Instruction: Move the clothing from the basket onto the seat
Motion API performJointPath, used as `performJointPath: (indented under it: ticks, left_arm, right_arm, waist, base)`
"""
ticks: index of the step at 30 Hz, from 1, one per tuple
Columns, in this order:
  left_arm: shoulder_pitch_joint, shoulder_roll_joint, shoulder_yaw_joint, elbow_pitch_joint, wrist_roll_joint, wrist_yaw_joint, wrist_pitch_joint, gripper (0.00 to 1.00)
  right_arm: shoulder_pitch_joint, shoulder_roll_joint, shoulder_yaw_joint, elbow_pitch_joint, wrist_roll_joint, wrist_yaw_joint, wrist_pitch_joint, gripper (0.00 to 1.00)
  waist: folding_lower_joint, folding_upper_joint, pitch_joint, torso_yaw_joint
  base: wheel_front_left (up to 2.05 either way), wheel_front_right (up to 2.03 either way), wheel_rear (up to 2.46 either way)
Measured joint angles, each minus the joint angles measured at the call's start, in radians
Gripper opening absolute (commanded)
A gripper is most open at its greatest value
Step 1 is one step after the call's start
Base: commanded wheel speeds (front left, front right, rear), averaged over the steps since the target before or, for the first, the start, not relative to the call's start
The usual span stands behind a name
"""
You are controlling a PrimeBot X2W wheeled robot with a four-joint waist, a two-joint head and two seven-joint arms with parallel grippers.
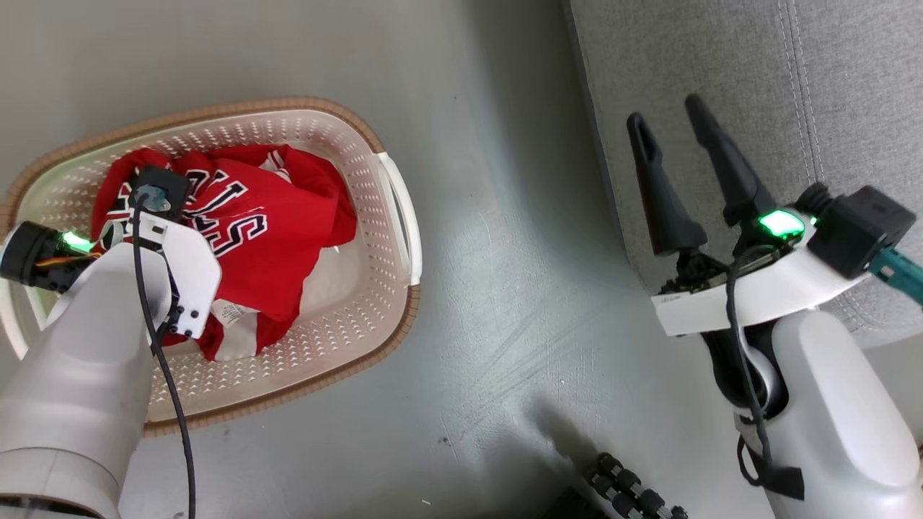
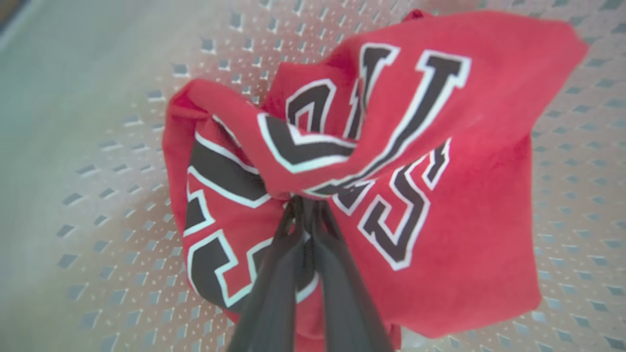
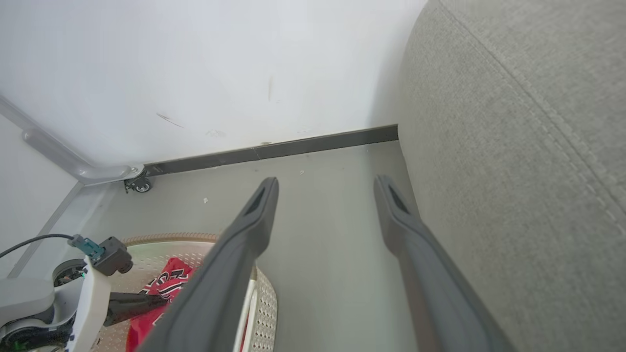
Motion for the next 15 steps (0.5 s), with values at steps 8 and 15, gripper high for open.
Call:
performJointPath:
  ticks: [8,15]
  left_arm:
    - [0.039,-0.024,0.003,0.005,-0.016,-0.017,-0.043,0.00]
    - [0.069,-0.031,-0.022,0.009,-0.019,-0.018,-0.092,0.00]
  right_arm:
    - [-0.035,-0.002,-0.007,0.010,-0.003,0.000,0.000,1.00]
    - [-0.042,-0.003,-0.012,0.035,-0.003,0.000,0.000,1.00]
  waist:
    - [0.0000,0.0000,-0.042,0.017]
    - [0.0000,0.0000,-0.096,0.033]
  base:
    - [0.00,0.00,0.00]
    - [0.00,0.00,0.00]
